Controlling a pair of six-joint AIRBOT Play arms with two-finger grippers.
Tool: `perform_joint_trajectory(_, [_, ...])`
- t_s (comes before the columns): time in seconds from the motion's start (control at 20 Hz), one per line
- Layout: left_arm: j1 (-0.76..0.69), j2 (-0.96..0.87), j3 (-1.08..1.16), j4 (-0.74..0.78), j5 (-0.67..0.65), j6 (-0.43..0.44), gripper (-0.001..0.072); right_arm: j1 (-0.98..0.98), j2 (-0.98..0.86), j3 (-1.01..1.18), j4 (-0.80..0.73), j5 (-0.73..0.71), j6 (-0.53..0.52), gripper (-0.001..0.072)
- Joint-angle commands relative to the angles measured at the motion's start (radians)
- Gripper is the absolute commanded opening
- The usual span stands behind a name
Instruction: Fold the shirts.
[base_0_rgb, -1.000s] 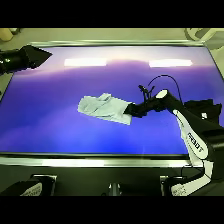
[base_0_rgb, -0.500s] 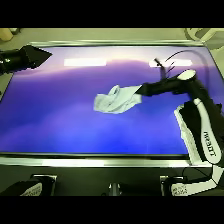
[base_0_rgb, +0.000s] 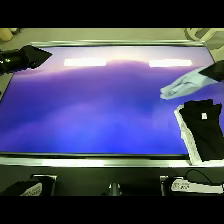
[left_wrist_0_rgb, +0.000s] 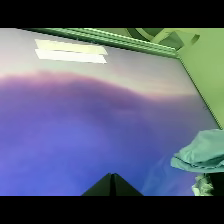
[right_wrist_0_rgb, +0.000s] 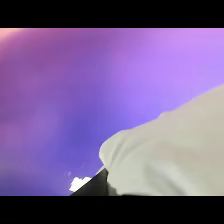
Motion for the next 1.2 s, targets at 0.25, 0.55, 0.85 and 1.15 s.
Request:
perform_joint_trajectory(0.25, [0.001,0.006,0.0,0.0,0.0,0.001,0.0028,-0.283,0.064,0.059,-0.193,0.218,0.02,0.0022])
perform_joint_trajectory(0.55, [0.001,0.005,0.0,0.0,0.0,0.002,0.0028,-0.302,0.108,0.014,-0.583,0.304,0.043,0.0021])
perform_joint_trajectory(0.85, [0.001,0.005,0.0,0.0,0.0,0.001,0.0028,-0.302,0.267,-0.435,-0.867,0.249,0.048,0.0021])
perform_joint_trajectory(1.15, [0.001,0.005,0.0,-0.005,0.0,0.0,0.0028,-0.302,0.383,-0.733,-0.895,0.052,0.056,0.0717])
